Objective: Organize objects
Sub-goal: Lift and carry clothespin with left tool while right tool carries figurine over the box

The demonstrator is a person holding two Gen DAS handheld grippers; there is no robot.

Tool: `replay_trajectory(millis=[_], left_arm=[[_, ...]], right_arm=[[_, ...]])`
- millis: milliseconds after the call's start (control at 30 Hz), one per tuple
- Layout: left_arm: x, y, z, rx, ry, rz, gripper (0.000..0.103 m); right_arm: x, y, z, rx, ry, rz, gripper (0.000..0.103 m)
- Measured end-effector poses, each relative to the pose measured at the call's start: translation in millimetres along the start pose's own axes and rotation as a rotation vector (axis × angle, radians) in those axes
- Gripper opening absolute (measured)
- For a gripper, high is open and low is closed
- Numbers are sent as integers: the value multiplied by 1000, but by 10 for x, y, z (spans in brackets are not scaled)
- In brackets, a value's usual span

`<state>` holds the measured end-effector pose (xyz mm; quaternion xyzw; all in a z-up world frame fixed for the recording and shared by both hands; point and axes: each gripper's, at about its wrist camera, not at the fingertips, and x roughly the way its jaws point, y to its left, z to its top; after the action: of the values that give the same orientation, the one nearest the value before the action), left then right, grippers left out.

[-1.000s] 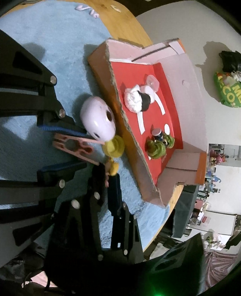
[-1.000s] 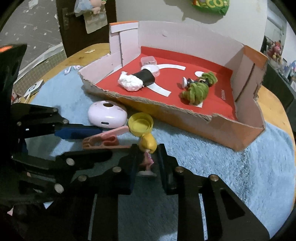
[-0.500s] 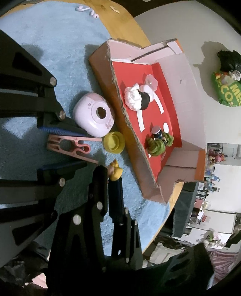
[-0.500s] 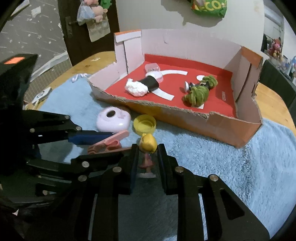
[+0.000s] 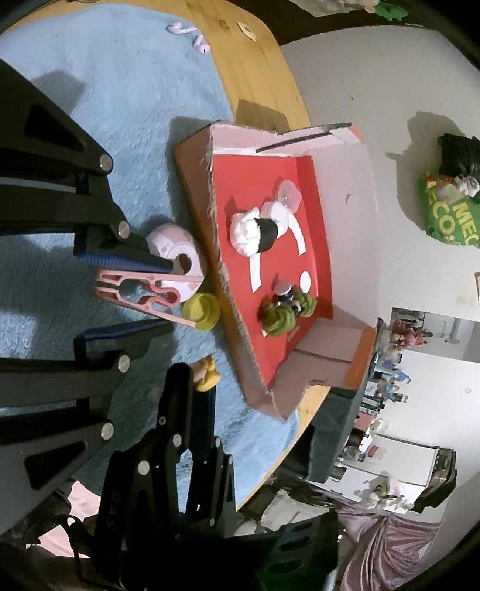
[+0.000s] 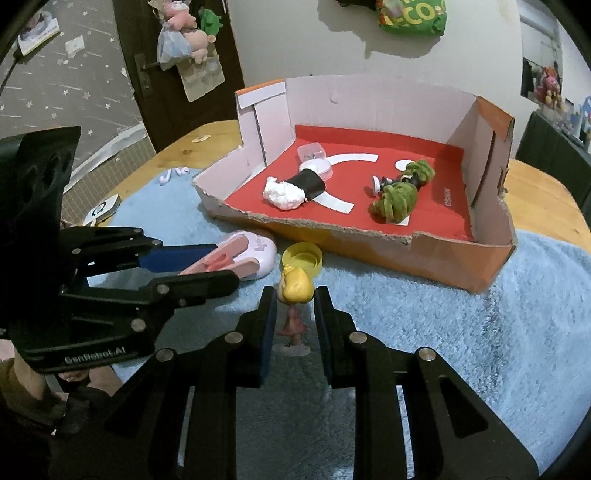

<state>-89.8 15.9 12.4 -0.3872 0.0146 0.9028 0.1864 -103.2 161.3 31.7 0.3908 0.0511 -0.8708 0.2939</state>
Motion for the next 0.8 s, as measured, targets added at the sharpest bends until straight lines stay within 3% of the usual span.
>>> replay_trajectory(millis=[800], left_arm=[[-38,26,314,-8,-39,-3,27]], right_arm=[[-138,-41,194,10,-49,35,20]])
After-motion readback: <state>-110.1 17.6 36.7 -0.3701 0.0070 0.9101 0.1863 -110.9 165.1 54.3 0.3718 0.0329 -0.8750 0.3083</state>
